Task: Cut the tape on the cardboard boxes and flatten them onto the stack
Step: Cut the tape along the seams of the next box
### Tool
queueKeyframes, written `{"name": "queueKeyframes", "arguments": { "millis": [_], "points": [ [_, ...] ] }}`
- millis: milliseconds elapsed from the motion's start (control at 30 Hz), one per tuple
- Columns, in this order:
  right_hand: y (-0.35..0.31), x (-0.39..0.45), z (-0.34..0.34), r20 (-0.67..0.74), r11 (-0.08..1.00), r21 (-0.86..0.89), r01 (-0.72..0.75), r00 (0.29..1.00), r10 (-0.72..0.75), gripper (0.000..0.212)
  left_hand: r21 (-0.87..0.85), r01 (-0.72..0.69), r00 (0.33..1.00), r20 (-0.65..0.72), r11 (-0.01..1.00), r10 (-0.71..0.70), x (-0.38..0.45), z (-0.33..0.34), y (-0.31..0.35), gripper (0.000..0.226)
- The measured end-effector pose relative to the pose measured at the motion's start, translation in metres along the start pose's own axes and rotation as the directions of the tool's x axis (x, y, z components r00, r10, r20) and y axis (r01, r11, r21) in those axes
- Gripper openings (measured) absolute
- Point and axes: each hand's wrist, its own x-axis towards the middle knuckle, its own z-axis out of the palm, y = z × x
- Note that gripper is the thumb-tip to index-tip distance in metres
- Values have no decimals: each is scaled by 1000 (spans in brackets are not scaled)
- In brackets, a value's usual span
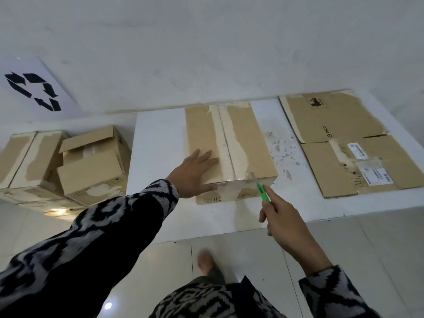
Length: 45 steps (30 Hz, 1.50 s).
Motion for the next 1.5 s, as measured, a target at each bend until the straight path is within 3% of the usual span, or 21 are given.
{"name": "queueKeyframes", "arguments": {
  "millis": [100,300,433,1200,1500],
  "points": [
    [1,-1,3,72,1000,23,1,997,-3,49,-38,8,1000,14,999,-8,-1,-4,-4,85],
    [2,6,9,11,925,-367,98,995,-101,44,-17,-26,999,47,1000,26,-3,-5,0,71],
    [-4,15,14,-10,866,-489,107,992,-128,41,113,-40,999,33,993,37,-12,-7,15,64],
    [-3,25,34,-115,828,-556,73,980,-163,43,265,-48,999,-1,963,50,-7,14,16,60],
    [-7,22,40,-141,818,-575,36,980,-143,45,365,-101,990,-56,926,130,-6,21,9,63]
  ]
}}
